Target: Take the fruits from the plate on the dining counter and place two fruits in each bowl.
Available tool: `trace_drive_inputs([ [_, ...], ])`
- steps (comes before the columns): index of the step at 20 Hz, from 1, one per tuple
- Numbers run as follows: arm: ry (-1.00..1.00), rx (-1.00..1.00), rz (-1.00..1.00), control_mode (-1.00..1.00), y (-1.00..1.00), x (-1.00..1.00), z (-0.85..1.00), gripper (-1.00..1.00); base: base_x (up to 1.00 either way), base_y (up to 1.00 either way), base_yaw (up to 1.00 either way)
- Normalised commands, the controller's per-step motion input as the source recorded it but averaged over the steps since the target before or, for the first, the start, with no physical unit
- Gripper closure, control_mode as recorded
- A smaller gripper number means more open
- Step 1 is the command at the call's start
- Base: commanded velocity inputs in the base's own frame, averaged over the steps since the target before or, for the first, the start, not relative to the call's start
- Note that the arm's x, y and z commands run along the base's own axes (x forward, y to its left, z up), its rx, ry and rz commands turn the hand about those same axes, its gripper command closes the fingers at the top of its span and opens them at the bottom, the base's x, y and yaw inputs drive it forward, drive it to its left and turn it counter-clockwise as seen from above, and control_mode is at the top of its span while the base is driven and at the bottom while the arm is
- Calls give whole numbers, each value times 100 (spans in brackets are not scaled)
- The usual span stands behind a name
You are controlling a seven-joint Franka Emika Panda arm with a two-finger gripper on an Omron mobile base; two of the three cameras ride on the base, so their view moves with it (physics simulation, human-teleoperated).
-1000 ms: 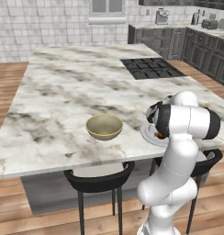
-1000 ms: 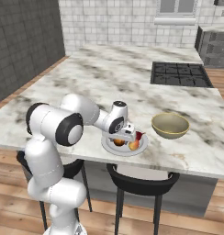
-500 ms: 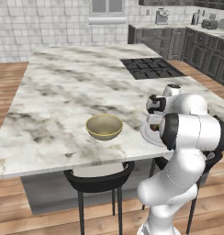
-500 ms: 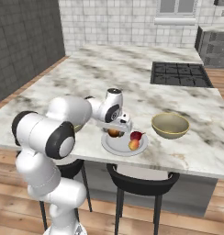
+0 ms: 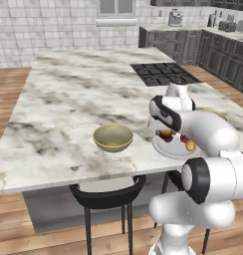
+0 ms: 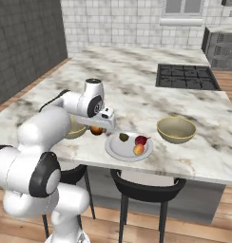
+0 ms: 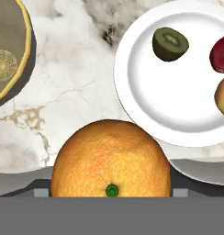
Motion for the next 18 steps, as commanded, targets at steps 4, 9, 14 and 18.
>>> trace_drive_inputs([
  [4, 0, 0, 0, -100, 94, -19, 66, 100, 0, 0, 0],
  [9, 0, 0, 0, -100, 91, -3, 52, 100, 0, 0, 0],
  [14, 0, 0, 0, -100, 100, 0, 36, 100, 0, 0, 0],
  [18, 0, -2, 0, -100, 94, 14, 5, 100, 0, 0, 0],
])
